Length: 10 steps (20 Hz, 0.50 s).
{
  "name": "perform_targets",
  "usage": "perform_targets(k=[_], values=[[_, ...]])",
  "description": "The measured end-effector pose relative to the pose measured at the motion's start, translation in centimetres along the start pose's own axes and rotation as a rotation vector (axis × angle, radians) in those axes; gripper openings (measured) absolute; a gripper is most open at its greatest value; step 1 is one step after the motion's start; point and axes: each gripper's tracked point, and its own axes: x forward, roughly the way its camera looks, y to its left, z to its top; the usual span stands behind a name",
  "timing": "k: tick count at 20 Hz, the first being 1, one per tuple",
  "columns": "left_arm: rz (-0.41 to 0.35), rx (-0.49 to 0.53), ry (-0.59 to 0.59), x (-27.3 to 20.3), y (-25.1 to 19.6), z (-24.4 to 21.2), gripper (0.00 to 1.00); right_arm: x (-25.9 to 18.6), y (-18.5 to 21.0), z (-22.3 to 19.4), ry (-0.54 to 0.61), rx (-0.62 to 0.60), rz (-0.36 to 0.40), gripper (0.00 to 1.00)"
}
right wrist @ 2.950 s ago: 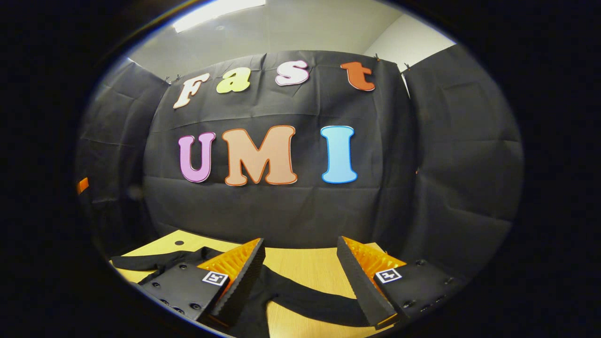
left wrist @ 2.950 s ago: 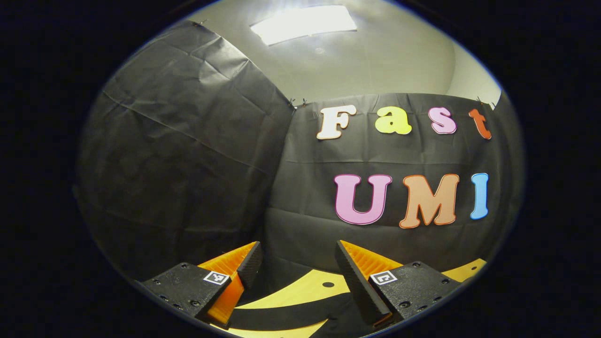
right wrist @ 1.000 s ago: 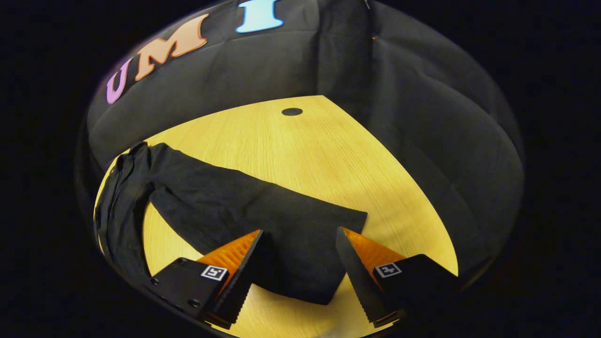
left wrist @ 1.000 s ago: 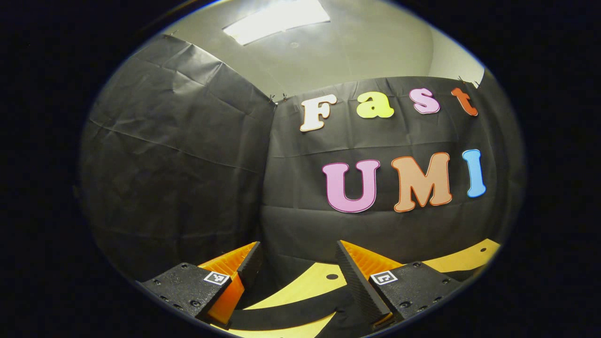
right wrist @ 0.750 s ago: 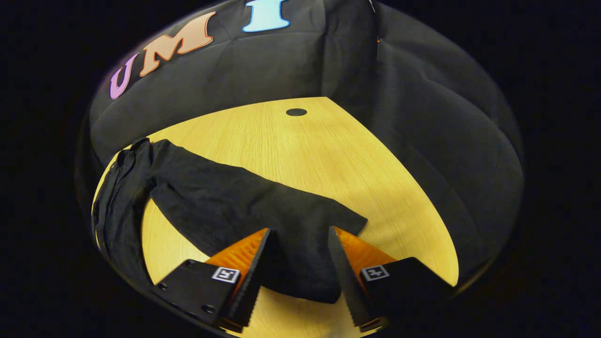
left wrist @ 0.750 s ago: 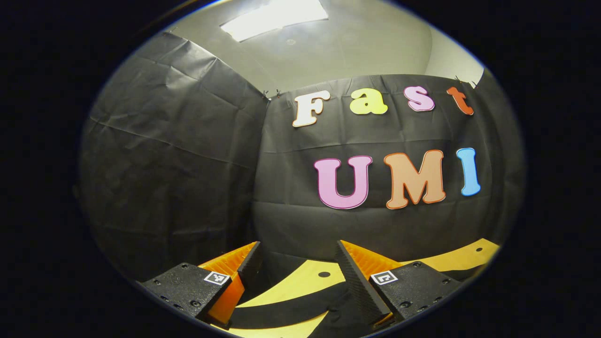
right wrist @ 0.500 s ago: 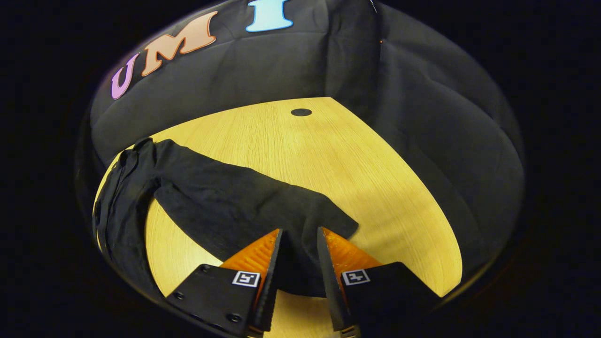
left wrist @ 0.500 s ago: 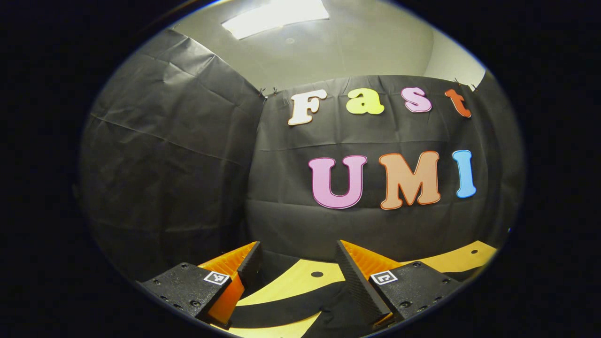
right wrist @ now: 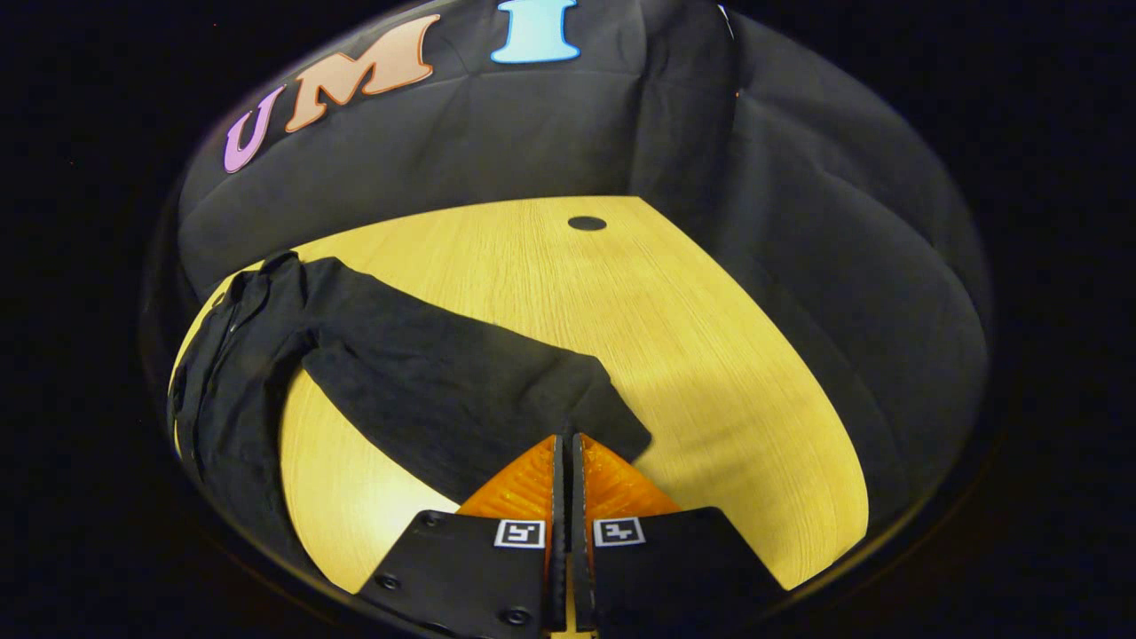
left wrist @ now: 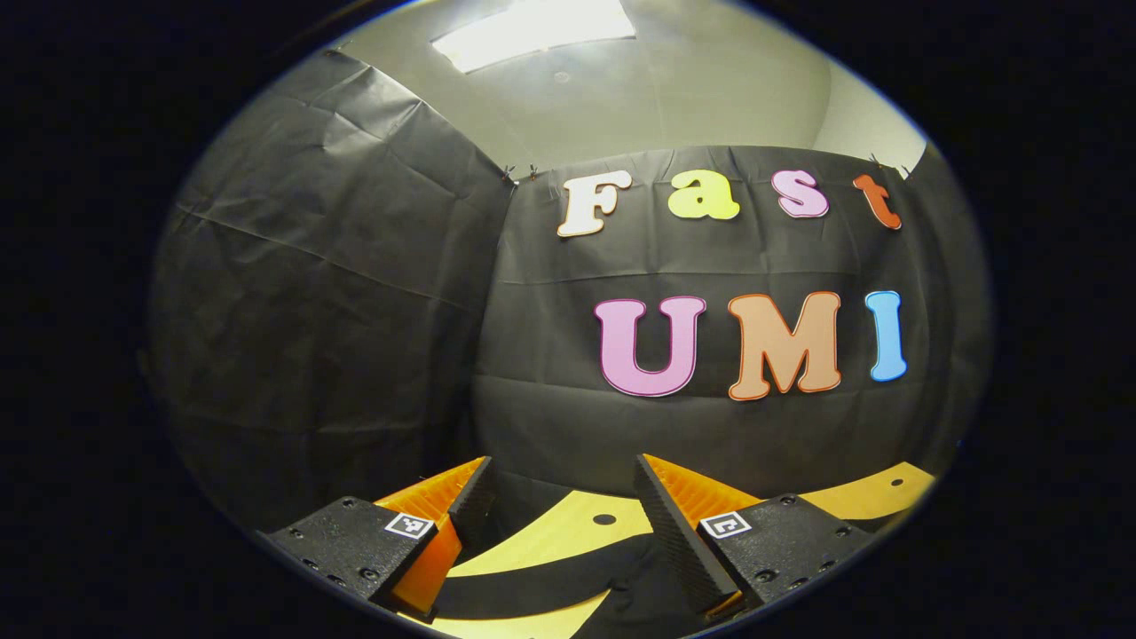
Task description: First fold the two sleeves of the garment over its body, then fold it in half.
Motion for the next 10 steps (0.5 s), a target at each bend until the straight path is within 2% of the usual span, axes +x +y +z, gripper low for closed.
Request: perform_targets(k=[1,6,9,10], values=[[0.004,-0.001,0.000,-0.2,0.2,-0.1,0.93,-0.5,0.7,1.1,-0.027,0.005,0.010,0.04],[0.022,-0.043,0.023,-0.4,1.4,-1.5,0.92,-2.9,5.3,8.0,-0.127,-0.041,0.054,0.06],[0.043,-0.073,0.052,-0.6,2.8,-2.9,0.92,-4.4,12.0,13.8,-0.204,-0.099,0.121,0.03],[0.051,-0.080,0.060,-0.7,3.5,-3.4,0.92,-4.9,15.0,15.4,-0.227,-0.122,0.156,0.05]])
